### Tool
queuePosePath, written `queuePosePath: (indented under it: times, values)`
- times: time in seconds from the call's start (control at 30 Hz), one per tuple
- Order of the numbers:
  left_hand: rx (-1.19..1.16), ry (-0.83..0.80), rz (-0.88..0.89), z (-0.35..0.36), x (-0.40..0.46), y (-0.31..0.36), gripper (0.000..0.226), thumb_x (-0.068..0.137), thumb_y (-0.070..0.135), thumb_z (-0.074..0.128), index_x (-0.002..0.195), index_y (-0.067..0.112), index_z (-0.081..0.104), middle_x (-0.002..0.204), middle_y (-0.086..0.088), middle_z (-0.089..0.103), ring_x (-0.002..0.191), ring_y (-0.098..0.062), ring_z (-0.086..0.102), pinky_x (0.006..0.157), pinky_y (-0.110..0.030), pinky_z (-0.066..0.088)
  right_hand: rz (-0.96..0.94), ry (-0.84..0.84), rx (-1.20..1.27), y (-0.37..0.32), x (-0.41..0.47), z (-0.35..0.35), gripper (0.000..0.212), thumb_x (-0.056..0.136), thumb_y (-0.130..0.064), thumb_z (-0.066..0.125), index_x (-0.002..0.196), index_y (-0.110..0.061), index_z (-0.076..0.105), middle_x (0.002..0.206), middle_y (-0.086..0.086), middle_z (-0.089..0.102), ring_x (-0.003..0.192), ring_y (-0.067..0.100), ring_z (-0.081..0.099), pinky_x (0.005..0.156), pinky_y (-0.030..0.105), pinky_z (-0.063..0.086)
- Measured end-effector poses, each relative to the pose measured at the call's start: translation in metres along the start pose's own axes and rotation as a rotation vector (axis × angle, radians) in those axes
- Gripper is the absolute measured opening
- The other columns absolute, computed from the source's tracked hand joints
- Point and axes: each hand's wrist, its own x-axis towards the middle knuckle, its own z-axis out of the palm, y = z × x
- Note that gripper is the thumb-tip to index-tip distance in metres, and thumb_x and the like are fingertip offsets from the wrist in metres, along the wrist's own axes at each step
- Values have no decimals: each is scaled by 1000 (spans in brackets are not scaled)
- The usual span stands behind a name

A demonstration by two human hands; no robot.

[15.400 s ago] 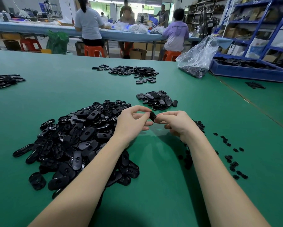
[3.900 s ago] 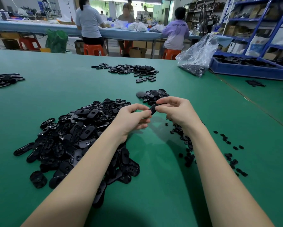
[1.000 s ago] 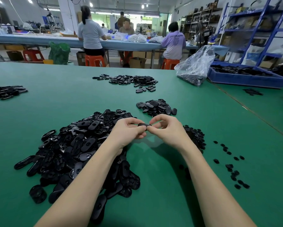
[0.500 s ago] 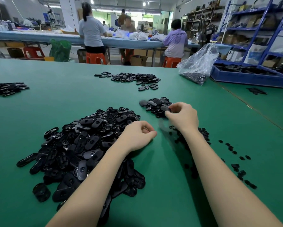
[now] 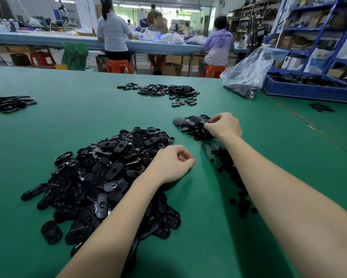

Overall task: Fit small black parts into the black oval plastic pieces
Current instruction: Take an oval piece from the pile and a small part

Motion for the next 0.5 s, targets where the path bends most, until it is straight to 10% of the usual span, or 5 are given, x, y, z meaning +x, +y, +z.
queuePosePath:
  times: [0.5]
  values:
    - [192,261,186,-7,-3,4,4,91,24,67,93,21,68,83,10,66,80,-1,59,80,-14,46,-151,-12,186,28,-71,-9,10,86,-29,69,95,-29,73,91,-13,72,92,13,67,85,34,56]
